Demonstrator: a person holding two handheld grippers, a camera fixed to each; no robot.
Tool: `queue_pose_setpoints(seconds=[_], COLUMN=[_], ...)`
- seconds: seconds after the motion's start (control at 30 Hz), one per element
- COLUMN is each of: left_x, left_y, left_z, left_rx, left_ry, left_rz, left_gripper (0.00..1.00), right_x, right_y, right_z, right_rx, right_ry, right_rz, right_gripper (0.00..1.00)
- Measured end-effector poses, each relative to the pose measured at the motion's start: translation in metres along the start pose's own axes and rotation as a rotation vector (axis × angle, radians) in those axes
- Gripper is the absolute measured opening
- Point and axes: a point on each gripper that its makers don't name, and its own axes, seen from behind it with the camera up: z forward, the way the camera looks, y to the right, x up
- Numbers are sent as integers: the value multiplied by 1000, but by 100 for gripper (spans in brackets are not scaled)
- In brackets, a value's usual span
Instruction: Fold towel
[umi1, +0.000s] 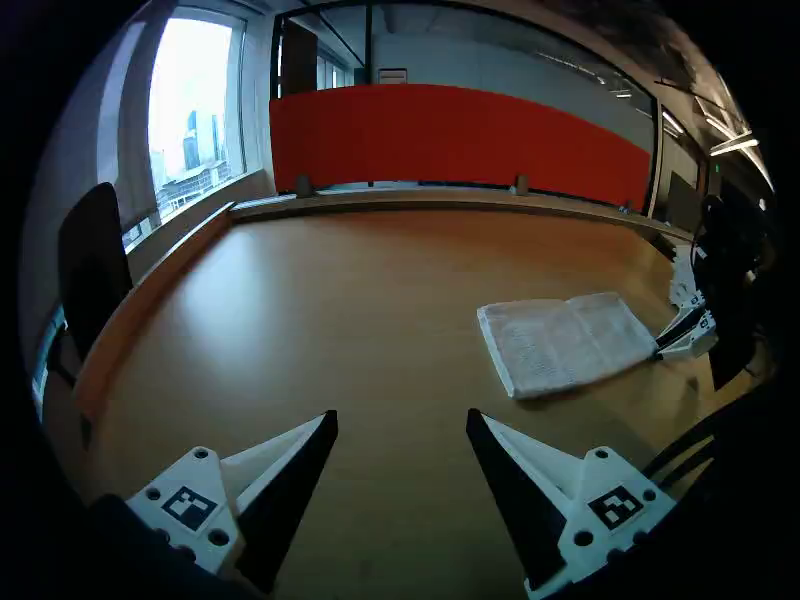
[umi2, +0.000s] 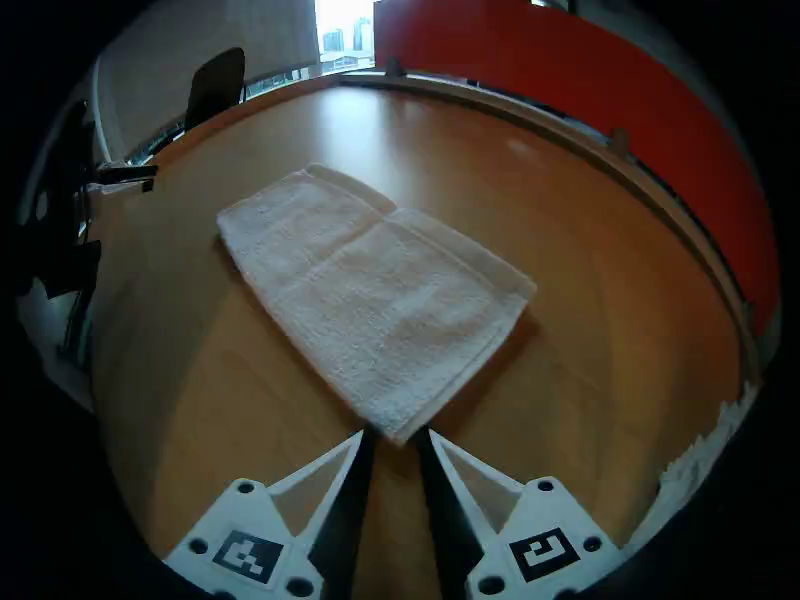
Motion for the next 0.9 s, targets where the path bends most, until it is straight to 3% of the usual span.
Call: queue_pose_setpoints(seconds=[0.23,0.57,0.9], left_x=[1,4,4], left_y=[0,-3,-3], left_z=[2,4,4], left_rx=[-2,0,-1], left_ry=[0,8,9], left_rz=[6,-3,-3], left_gripper=[95,96,96], right_x=[3,15,24], right_y=[2,3,11], right_z=[0,-7,-27], right_rx=[-11,-26,-50], right_ry=[13,48,78], right_rz=[-4,-1,14], right_gripper=[5,4,4])
